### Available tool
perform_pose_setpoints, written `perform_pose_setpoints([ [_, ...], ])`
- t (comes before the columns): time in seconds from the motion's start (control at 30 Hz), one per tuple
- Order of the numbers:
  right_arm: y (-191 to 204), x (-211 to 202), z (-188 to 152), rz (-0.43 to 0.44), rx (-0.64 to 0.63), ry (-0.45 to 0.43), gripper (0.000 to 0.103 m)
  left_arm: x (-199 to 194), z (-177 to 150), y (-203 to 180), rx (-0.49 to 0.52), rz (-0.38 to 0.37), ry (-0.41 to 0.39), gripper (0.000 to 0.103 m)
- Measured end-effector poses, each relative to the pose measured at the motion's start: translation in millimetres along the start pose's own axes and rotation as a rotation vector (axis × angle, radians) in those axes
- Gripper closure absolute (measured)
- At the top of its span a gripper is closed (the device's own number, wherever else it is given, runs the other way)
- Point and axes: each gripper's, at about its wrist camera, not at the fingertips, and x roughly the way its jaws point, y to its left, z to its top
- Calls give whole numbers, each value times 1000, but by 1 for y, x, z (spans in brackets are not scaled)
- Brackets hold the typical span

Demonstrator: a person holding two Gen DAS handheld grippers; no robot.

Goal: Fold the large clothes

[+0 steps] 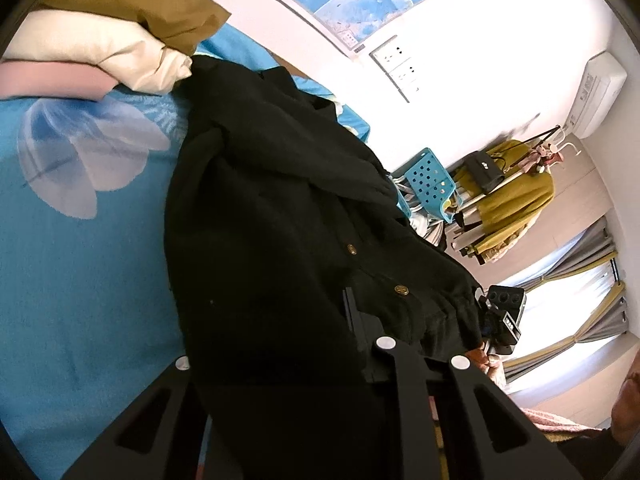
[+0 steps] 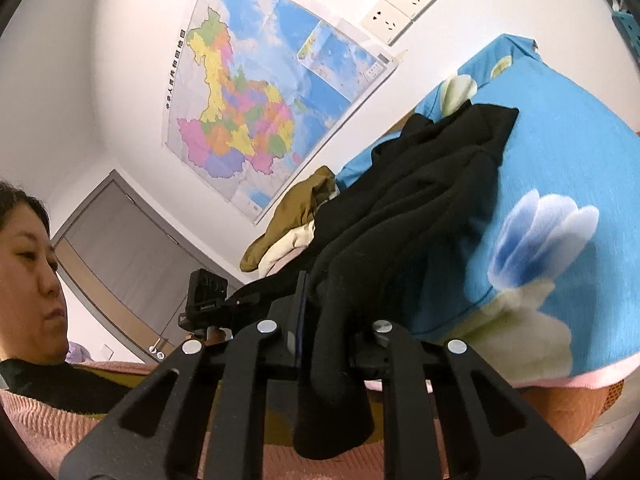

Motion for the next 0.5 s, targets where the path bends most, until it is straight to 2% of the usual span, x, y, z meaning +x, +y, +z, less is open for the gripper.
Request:
perform_pose_setpoints([
  [0.5, 11, 2, 23, -11, -25, -37, 89, -4, 11, -19, 49, 38, -10, 87],
])
